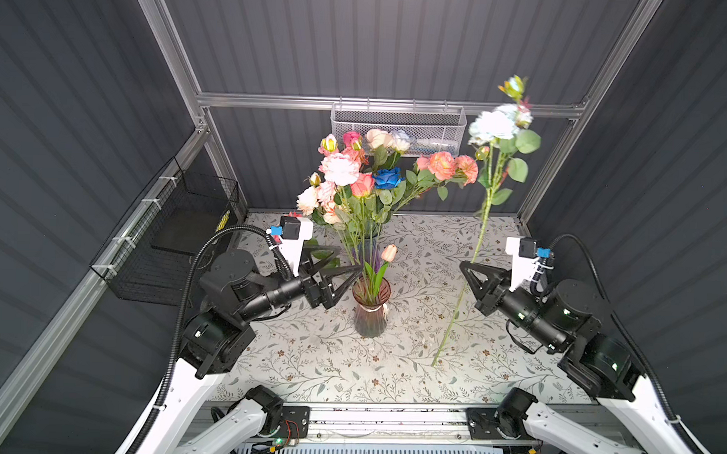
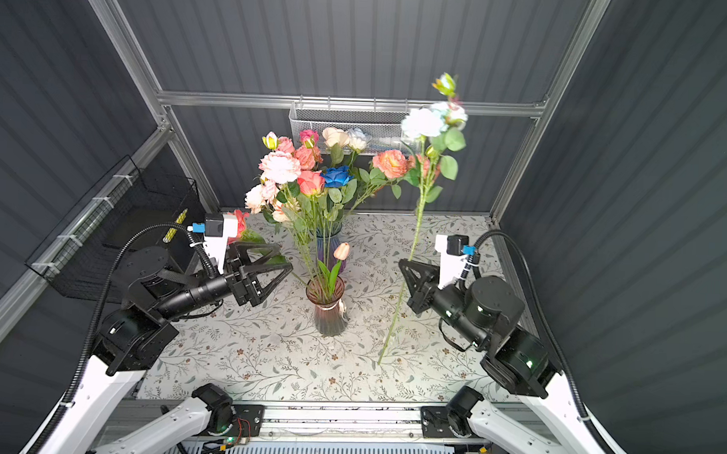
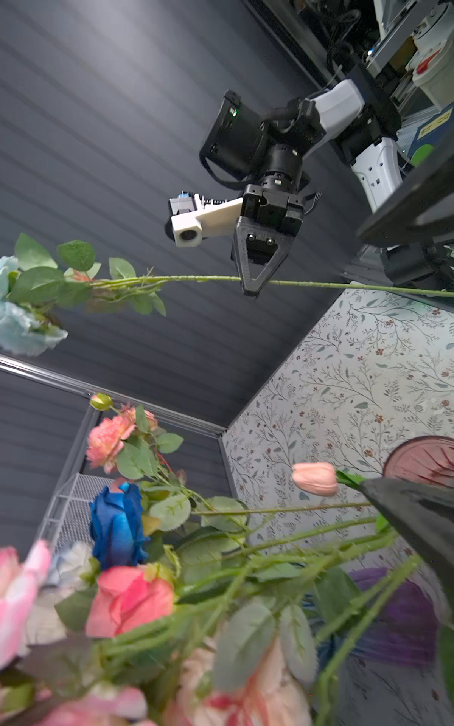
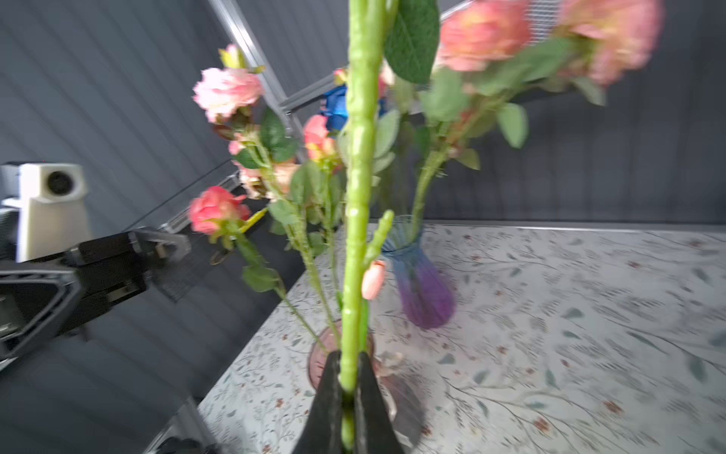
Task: Arrange the flowers into the vase
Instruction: 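Lift the white flower upright and carry it toward the pink vase, then grasp the stem with the left gripper while the right gripper lowers it into the vase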
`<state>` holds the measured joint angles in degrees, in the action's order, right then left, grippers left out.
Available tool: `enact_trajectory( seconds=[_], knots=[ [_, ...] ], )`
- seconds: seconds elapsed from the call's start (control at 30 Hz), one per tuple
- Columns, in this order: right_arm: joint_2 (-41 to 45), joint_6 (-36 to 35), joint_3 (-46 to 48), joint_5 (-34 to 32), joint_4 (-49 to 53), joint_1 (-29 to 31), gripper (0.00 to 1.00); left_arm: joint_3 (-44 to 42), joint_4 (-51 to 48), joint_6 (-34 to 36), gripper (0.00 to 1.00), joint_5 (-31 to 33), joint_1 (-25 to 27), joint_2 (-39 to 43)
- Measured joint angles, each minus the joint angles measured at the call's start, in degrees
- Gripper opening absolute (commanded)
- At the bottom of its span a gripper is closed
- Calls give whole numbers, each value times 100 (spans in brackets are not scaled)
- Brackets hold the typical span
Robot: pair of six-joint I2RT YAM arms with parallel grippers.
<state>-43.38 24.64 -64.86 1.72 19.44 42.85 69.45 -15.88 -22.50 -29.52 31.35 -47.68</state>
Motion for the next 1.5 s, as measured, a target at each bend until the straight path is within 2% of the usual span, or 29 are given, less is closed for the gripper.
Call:
enact_trajectory(
  seconds=[0.1, 0.27, 0.4, 0.57, 0.67, 0.73, 0.87, 0.9, 0.93, 0.97, 1.0, 1.1, 1.3, 1.5],
  knots=[
    [-560, -151, -411, 575, -118, 341, 0, 109, 509, -136, 87, -420, 0, -236],
    [-1397, -420, -872, 903, -243, 1123, 0, 258, 1250, -483, 91, -1049, 0, -719],
    [-1814, -522, -1047, 1036, -411, 1443, 0, 269, 1611, -682, 78, -1325, 0, -986],
    [-2164, -560, -1246, 1130, -669, 1556, 0, 295, 1781, -787, 69, -1475, 0, -1119],
    [-2343, -566, -1331, 1193, -789, 1587, 0, 345, 1851, -826, 57, -1532, 0, -1198],
    [-2404, -566, -1338, 1226, -804, 1596, 0, 367, 1875, -841, 46, -1558, 0, -1226],
    [-2463, -566, -1338, 1224, -776, 1613, 2, 404, 1921, -883, 13, -1598, 0, -1257],
    [-2461, -566, -1335, 1213, -769, 1613, 12, 437, 1919, -861, 3, -1596, 0, -1268],
    [-2452, -577, -1335, 1169, -776, 1613, 25, 474, 1886, -866, 0, -1596, 0, -1279],
    [-2441, -616, -1331, 1128, -765, 1613, 38, 531, 1832, -839, 0, -1578, 0, -1290],
    [-2417, -612, -1314, 1073, -761, 1609, 47, 597, 1786, -772, 0, -1547, 9, -1298],
    [-2179, -706, -1161, 850, -730, 1620, 56, 933, 1480, -470, 0, -1366, 15, -1349],
    [-1250, -898, -879, 111, -435, 1617, 58, 1838, 896, 455, 0, -761, 17, -1561],
    [-647, -1060, -817, -426, -254, 1617, 58, 2090, 813, 1099, 0, -363, 17, -1864]
  ],
)
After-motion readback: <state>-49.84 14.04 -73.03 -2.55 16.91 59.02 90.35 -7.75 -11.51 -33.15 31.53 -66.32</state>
